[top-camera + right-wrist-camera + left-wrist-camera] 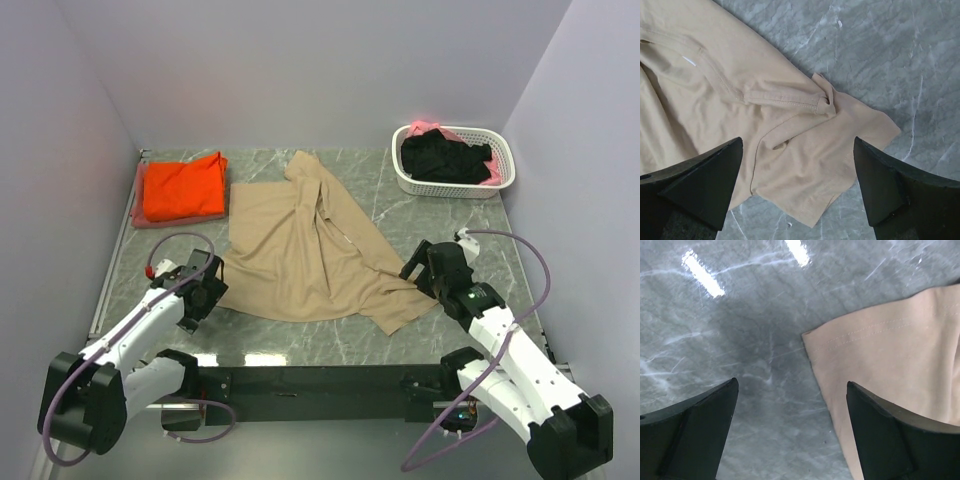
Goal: Fold and stack the t-shirts
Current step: Flatten the tshirt out
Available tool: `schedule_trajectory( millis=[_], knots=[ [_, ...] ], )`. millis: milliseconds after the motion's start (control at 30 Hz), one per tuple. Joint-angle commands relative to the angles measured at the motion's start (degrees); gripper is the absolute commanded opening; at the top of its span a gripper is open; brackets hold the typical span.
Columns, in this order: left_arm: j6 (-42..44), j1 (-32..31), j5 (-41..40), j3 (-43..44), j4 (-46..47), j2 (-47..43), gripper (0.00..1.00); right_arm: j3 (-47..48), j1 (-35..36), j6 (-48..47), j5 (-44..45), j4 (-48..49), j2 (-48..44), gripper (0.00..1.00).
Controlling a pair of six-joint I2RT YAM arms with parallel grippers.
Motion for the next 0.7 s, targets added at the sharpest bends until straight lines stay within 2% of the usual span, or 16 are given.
schedule_trajectory(
  millis=[0, 67, 433, 667],
  knots=[
    [-0.78, 1.02, -2.98, 2.01, 3.04, 1.7, 0.94, 0.24, -0.39, -0.04, 0.93, 0.4, 0.78, 0.97],
    [0.01, 2.33, -2.9, 2.63, 4.53, 4.24, 0.86, 0.42, -0.39, -0.13, 0.93, 0.4, 1.22, 0.97],
    [2.83, 4.36, 1.14, 2.98, 12.81, 15.93, 0.74, 0.42, -0.65, -0.39, 2.16, 0.23, 0.69, 0.97],
    [4.32, 4.36, 3.86, 1.76, 15.79, 17.96, 0.63, 0.24, -0.74, -0.3, 2.42, 0.58, 1.31, 0.97]
  ],
)
